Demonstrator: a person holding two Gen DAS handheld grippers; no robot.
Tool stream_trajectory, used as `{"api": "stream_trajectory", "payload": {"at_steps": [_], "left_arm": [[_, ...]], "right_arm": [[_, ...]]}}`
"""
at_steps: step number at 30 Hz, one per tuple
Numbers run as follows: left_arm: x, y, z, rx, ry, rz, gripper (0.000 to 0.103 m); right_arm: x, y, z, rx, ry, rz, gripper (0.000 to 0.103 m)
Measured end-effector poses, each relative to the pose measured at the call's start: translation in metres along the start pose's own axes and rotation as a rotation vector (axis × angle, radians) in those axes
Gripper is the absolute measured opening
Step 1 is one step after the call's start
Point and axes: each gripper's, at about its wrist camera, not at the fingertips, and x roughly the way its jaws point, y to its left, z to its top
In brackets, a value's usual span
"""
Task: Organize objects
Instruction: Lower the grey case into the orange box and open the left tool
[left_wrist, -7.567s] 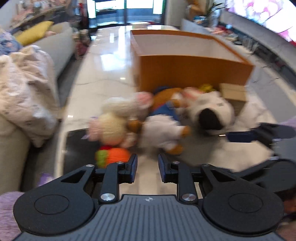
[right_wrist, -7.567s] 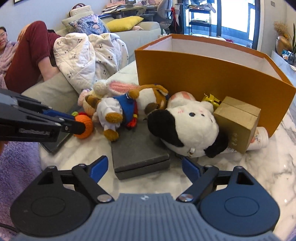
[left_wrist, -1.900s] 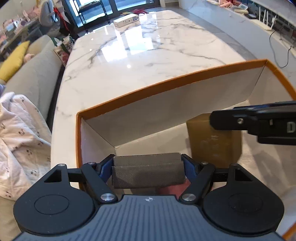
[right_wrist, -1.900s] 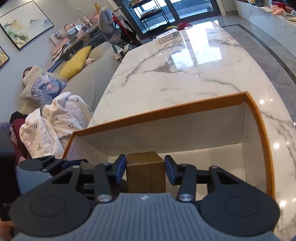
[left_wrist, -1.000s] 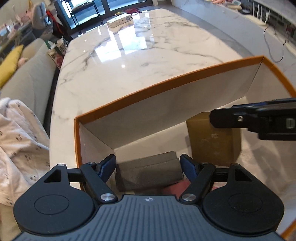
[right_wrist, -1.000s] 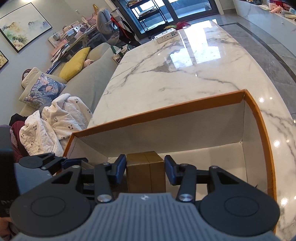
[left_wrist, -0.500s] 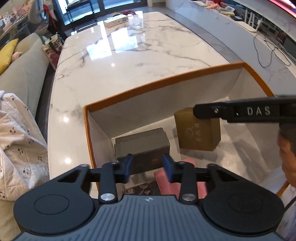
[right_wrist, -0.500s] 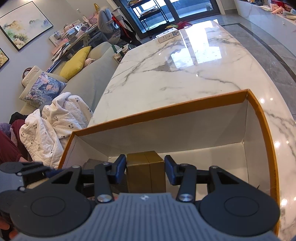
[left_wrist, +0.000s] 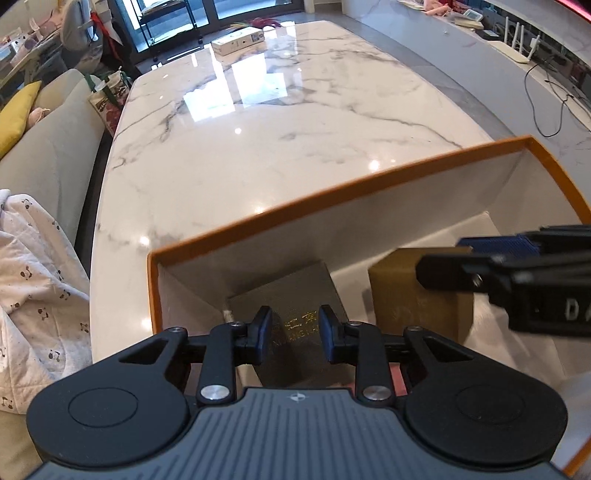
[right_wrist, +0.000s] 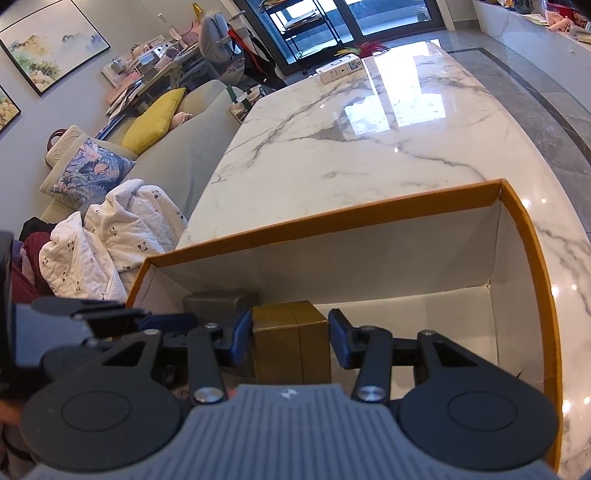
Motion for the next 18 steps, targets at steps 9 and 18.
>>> {"api": "stream_trajectory", "payload": {"at_steps": [9, 18], "left_arm": [[-0.034, 0.019, -0.008, -0.028, -0.124, -0.03, 0.032], [-0.068, 0.052, -0.023, -0.111, -0.255, -0.085, 0.032]], "right_arm": [[0.015, 0.01, 0.004, -0.038, 0.028, -0.072, 0.047], [0.035, 0.057, 0.008, -0.172, 0.038, -0.177, 0.047]]}}
